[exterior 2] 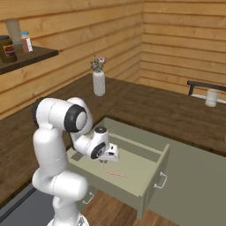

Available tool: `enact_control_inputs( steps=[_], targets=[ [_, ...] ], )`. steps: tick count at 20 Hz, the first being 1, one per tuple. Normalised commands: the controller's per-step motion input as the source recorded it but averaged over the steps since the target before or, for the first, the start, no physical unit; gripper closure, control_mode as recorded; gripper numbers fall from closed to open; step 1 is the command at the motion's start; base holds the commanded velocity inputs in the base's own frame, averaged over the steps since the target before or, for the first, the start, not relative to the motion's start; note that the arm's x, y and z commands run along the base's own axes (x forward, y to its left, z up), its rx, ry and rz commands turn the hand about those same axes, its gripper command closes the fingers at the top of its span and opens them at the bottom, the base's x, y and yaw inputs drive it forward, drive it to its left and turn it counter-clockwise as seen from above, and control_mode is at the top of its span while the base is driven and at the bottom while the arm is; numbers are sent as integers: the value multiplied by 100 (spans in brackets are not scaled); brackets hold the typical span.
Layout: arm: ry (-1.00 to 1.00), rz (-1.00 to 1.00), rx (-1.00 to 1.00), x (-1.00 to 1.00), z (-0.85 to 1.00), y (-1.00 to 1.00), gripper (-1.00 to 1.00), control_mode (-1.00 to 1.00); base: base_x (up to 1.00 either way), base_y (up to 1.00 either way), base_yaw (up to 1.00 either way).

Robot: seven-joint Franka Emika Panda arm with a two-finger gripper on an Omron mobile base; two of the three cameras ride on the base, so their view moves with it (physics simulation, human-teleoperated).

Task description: Take a straw from the drawer in front and place it inside the glass cup on the dining counter.

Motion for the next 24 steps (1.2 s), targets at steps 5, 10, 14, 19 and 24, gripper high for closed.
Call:
enact_control_inputs(
  steps=[5, 10, 14, 19, 24],
  targets=[
    [-25, -5, 3, 0, 100, 0, 100, -100, 0, 0, 0],
    [-18, -9, 9, -10, 100, 0, 100, -100, 0, 0, 0],
    [-8, -13, 13, -14, 100, 0, 100, -100, 0, 0, 0],
    [-1, -15, 11, 0, 100, 0, 100, -100, 0, 0, 0],
    [4, -15, 10, 0, 100, 0, 100, -100, 0, 0, 0]
  ],
)
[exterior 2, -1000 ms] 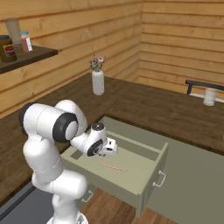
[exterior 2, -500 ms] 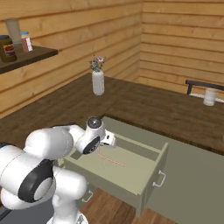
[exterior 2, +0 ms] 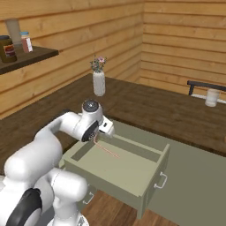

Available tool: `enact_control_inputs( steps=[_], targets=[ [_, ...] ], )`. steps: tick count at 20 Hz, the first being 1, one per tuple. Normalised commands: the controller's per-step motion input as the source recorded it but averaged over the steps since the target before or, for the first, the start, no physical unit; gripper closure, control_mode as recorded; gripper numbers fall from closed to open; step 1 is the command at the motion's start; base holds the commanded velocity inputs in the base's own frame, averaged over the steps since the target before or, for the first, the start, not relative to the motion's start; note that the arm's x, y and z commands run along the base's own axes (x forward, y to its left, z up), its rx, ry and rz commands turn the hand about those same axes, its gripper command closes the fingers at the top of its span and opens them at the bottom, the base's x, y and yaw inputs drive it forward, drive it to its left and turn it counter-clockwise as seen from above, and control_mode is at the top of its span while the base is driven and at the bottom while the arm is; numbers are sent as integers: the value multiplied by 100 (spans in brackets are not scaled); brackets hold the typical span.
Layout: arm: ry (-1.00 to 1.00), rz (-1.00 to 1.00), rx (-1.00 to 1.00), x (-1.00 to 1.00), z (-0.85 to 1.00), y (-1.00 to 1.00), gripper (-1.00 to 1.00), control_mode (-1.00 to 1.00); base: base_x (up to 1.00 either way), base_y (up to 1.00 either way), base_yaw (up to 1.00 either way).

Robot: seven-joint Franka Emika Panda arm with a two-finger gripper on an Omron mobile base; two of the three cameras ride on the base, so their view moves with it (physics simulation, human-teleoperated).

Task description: Take a straw from the drawer in front and place it inside the glass cup on the dining counter.

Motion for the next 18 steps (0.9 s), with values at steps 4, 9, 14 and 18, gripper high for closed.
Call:
enact_control_inputs(
  steps=[4, 9, 14, 18],
  targets=[
    [6, -15, 5, -35, 100, 0, 100, -100, 0, 0, 0],
    [2, -12, 1, -84, 100, -1, 100, -100, 0, 0, 0],
    [2, -7, 0, -89, 88, -3, 100, -100, 0, 0, 0],
    [4, -2, 0, -85, 51, 0, 100, -100, 0, 0, 0]
  ],
)
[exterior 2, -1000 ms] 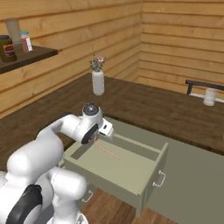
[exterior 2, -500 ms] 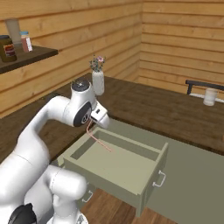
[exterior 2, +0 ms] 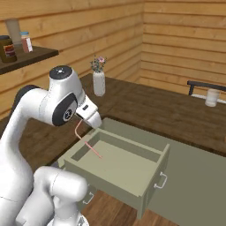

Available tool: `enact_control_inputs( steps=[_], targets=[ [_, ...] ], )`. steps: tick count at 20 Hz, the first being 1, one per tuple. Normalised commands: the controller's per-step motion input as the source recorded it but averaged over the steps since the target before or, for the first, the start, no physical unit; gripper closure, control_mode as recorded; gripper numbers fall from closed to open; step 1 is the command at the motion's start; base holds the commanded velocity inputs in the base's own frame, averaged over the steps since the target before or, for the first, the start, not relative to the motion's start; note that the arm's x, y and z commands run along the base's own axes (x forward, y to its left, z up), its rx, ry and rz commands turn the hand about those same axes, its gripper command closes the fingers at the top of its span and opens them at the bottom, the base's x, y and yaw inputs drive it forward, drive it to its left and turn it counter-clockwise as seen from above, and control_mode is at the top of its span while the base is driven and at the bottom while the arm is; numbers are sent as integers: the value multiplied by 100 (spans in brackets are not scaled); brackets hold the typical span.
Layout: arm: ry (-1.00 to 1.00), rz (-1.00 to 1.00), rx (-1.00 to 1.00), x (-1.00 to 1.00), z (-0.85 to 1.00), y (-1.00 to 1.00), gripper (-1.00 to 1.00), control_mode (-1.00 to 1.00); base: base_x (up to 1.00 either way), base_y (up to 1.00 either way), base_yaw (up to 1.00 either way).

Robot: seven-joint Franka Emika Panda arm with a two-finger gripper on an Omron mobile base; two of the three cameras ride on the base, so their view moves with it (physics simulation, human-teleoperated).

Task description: Take a straw from the drawer in front and place it inside the glass cup on the dining counter.

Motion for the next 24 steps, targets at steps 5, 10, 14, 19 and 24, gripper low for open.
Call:
enact_control_inputs(
  steps=[5, 10, 14, 19, 24],
  targets=[
    [5, 0, 0, -72, 17, 0, 100, -100, 0, 0, 0],
    [0, 0, 0, -49, 0, 0, 100, 100, -40, 0, -1],
    [0, 0, 0, 0, 0, 0, 100, 100, -100, -24, -6],
    [0, 0, 0, 0, 0, 0, 100, 100, -83, -91, -29],
    [0, 0, 0, 0, 0, 0, 100, 100, -11, -100, -42]
  ],
)
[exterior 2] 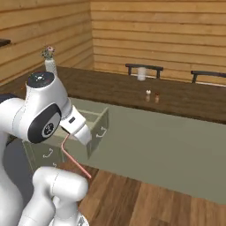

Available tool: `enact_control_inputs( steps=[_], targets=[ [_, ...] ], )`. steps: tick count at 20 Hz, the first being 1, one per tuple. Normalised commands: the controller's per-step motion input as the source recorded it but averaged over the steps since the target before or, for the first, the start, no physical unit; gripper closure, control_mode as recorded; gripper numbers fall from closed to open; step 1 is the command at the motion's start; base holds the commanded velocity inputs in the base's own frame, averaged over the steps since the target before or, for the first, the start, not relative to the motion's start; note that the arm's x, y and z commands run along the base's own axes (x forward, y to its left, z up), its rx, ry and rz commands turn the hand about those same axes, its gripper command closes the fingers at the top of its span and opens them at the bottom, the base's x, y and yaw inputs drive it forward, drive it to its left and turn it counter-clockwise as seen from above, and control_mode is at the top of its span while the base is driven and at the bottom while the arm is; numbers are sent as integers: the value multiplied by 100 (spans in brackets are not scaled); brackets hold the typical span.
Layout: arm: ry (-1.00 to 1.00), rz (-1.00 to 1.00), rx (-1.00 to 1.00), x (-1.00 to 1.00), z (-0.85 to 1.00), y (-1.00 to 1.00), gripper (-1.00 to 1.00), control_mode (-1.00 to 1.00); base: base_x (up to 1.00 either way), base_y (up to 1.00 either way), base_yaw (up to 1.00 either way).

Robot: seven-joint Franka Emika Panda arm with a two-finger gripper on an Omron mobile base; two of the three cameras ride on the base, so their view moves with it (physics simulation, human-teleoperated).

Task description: Take a straw from the drawer in front and place it inside the glass cup on the dining counter.

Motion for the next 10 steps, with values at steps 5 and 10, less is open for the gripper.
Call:
enact_control_inputs(
  steps=[5, 10],
  targets=[
    [0, 0, 0, 0, 0, 0, 100, 100, 0, -100, -35],
    [0, 0, 0, 0, 0, 0, 100, 100, 11, -100, -19]
  ],
)
